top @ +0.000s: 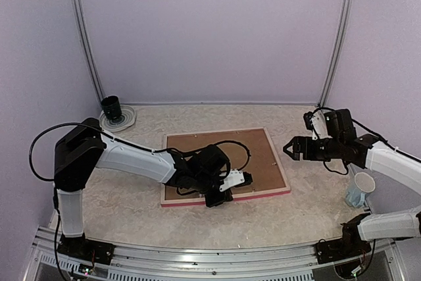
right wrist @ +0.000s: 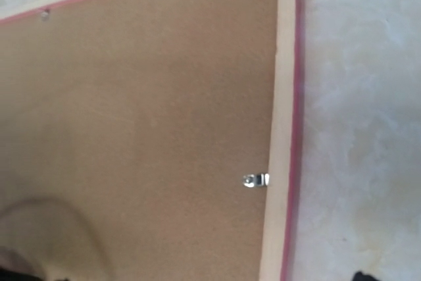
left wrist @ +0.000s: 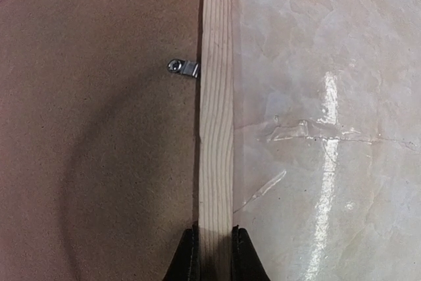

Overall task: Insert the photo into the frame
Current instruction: Pick up the photo frame from the center of the board.

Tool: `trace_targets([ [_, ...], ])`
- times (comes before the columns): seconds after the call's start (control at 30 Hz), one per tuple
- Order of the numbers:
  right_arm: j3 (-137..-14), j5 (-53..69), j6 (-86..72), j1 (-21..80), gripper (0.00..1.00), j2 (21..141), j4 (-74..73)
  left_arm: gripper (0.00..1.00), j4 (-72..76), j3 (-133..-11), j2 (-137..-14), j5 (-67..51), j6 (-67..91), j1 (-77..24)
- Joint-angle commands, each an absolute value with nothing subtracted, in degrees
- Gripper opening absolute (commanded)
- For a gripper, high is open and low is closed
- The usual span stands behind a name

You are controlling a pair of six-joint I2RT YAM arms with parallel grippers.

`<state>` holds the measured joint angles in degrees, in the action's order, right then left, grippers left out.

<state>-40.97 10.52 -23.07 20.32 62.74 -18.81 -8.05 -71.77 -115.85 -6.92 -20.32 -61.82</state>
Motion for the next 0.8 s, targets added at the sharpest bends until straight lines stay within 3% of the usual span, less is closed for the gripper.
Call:
trace_targets([
  [0.0,-39.7,12.7,-22.9,19.8,0.93,59.4,-17.4,0.0,-12.9,-74.2,-110.6,-6.1,-16.4,-60.5],
  [0.37,-36.4,27.4,-32.5,17.4,0.93,64.0,-13.0,0.0,-15.7,-75.1,-97.8,-10.0,-18.8,-61.3],
  [0.77,-28.8,55.7,-57.5,12.4,0.89,67.8,10.1,0.0,-19.3,-76.7,-96.0,-9.0,-21.0,-63.1],
])
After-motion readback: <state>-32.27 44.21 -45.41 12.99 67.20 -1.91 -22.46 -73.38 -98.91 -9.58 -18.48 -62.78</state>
